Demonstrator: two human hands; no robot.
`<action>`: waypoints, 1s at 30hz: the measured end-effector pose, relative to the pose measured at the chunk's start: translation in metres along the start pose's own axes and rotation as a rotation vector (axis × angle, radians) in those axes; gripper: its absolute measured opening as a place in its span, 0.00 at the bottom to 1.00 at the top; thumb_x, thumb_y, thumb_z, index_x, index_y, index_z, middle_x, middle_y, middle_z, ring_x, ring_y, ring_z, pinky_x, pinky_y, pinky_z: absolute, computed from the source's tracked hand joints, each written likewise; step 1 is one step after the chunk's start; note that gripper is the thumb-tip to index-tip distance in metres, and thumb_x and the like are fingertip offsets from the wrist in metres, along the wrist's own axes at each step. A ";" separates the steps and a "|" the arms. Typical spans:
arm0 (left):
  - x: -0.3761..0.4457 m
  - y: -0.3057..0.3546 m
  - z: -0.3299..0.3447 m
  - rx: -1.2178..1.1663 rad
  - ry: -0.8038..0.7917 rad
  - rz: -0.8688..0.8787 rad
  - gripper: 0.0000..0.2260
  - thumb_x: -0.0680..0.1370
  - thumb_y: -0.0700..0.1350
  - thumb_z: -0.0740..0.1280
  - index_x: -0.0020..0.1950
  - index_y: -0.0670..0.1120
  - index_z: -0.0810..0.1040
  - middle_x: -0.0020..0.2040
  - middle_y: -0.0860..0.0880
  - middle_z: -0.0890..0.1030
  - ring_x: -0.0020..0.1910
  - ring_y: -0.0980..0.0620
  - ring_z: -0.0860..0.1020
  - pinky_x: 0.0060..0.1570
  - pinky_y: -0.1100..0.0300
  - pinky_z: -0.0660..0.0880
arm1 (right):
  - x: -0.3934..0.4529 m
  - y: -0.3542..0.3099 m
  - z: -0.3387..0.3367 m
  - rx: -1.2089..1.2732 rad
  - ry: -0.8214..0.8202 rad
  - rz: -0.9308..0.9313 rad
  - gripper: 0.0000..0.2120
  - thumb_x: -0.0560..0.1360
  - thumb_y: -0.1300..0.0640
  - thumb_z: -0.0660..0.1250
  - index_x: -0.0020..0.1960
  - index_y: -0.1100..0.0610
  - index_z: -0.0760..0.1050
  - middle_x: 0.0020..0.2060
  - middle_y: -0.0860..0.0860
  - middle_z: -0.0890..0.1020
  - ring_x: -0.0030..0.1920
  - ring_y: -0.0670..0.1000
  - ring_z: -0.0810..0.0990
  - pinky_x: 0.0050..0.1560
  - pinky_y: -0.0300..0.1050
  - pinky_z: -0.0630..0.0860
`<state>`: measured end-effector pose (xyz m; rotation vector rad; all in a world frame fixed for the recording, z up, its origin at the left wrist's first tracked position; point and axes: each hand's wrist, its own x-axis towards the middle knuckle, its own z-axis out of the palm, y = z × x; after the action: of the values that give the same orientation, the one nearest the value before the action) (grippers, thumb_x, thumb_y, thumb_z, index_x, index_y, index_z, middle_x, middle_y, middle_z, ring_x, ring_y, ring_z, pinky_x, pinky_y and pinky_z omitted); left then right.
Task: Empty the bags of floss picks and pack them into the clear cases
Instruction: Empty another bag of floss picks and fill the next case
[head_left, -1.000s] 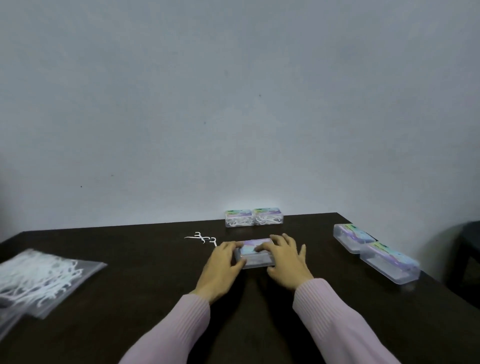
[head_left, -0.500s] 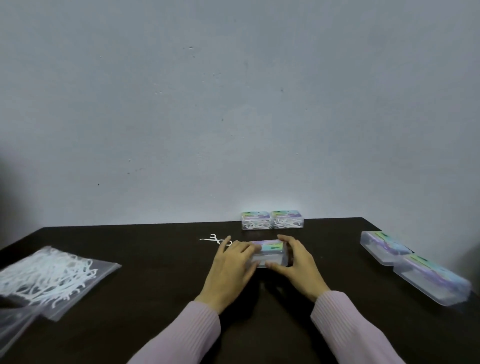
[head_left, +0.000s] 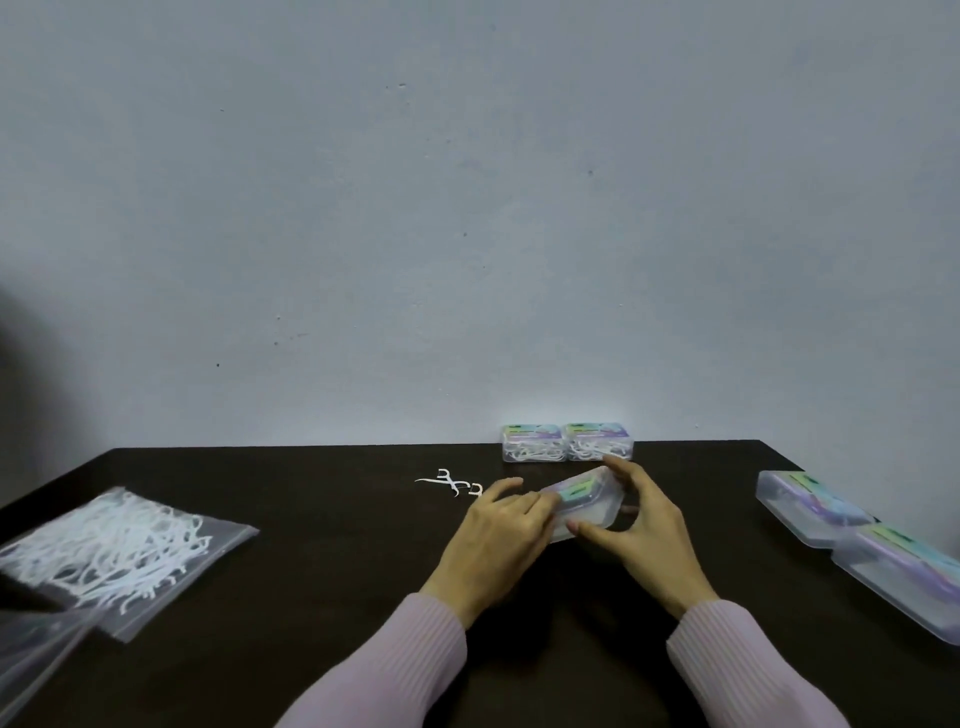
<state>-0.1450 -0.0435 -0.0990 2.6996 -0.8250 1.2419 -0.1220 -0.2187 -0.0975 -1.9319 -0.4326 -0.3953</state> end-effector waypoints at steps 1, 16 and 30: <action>0.000 0.002 0.002 -0.029 0.006 -0.027 0.15 0.77 0.46 0.57 0.52 0.45 0.82 0.46 0.51 0.85 0.42 0.58 0.82 0.56 0.60 0.76 | 0.000 -0.001 -0.001 -0.015 0.028 -0.032 0.37 0.61 0.59 0.79 0.66 0.51 0.68 0.62 0.47 0.73 0.62 0.47 0.71 0.62 0.41 0.70; 0.028 0.005 -0.026 -1.529 -0.015 -1.186 0.14 0.76 0.48 0.67 0.60 0.45 0.76 0.58 0.42 0.79 0.49 0.46 0.79 0.39 0.57 0.79 | -0.013 -0.029 0.015 -0.332 -0.119 -0.491 0.37 0.67 0.69 0.67 0.68 0.43 0.58 0.75 0.39 0.44 0.63 0.39 0.68 0.47 0.18 0.66; 0.016 -0.002 -0.033 -1.116 -0.241 -0.601 0.29 0.62 0.44 0.74 0.62 0.56 0.74 0.59 0.56 0.79 0.58 0.61 0.77 0.56 0.63 0.76 | -0.007 -0.030 0.005 0.382 -0.127 0.082 0.27 0.65 0.45 0.68 0.63 0.44 0.69 0.58 0.44 0.75 0.57 0.45 0.76 0.58 0.47 0.76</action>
<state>-0.1583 -0.0400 -0.0650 1.8954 -0.4271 0.1793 -0.1421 -0.2041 -0.0783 -1.6004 -0.4719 -0.1243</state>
